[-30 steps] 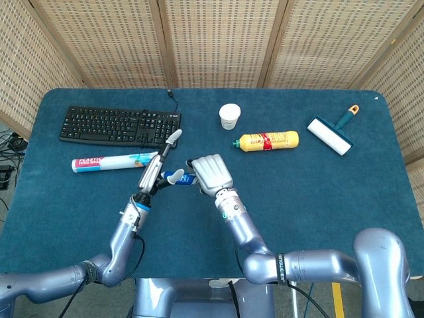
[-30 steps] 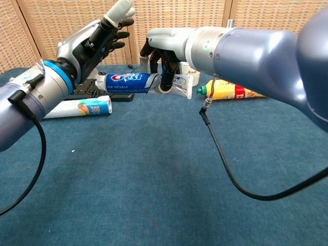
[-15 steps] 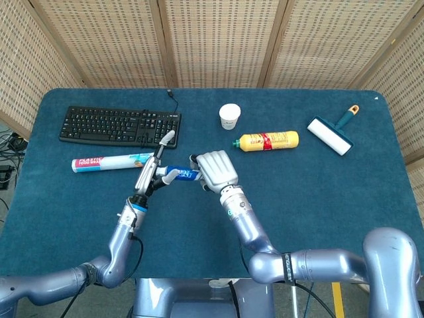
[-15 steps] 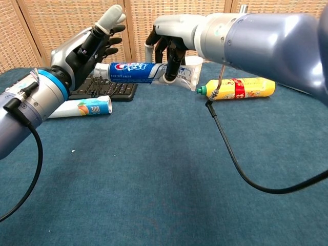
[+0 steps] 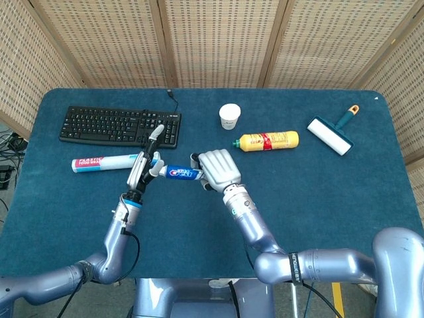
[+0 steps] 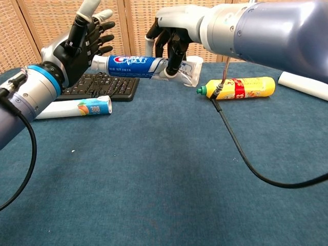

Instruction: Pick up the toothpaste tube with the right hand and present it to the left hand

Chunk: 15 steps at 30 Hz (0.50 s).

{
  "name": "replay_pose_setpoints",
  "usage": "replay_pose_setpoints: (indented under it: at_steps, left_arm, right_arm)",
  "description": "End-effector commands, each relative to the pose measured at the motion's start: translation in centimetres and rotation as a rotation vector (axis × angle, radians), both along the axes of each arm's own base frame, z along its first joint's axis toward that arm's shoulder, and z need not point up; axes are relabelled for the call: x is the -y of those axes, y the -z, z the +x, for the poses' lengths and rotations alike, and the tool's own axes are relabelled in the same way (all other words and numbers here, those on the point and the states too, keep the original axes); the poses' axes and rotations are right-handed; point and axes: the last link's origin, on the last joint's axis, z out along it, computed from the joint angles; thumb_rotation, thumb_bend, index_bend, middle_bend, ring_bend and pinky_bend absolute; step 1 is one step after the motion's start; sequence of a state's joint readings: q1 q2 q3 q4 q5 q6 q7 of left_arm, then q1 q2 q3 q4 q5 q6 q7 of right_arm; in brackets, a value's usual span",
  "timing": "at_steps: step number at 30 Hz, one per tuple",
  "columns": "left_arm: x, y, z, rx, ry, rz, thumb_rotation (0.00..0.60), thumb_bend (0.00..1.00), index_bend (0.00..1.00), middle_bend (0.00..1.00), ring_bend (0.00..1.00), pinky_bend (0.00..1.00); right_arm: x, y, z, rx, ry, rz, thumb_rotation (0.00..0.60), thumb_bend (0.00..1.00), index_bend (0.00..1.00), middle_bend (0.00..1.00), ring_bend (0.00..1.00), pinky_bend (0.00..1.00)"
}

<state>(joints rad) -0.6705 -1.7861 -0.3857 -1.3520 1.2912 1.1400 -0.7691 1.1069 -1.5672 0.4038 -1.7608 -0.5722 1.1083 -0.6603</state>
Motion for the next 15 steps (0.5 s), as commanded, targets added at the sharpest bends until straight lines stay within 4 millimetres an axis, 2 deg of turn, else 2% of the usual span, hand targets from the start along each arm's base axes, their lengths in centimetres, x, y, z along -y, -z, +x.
replay_pose_setpoints:
  at_steps: [1, 6, 15]
  left_arm:
    - [-0.2, 0.0, 0.2, 0.004, 0.001, -0.001, 0.161, 0.0, 0.0, 0.0, 0.0, 0.0]
    - [-0.1, 0.5, 0.7, 0.028, -0.004, -0.021, 0.161, 0.0, 0.0, 0.0, 0.0, 0.0]
    - [0.8, 1.5, 1.0, 0.118, -0.034, -0.038, 0.16, 0.0, 0.0, 0.0, 0.0, 0.0]
  right_arm:
    - [-0.3, 0.2, 0.3, 0.008, -0.011, 0.011, 0.6, 0.64, 0.7, 0.72, 0.59, 0.7]
    - [-0.6, 0.1, 1.2, 0.044, -0.026, 0.021, 0.6, 0.64, 0.7, 0.72, 0.59, 0.7]
    - [-0.6, 0.1, 1.5, 0.086, 0.0, 0.033, 0.6, 0.64, 0.7, 0.72, 0.59, 0.7]
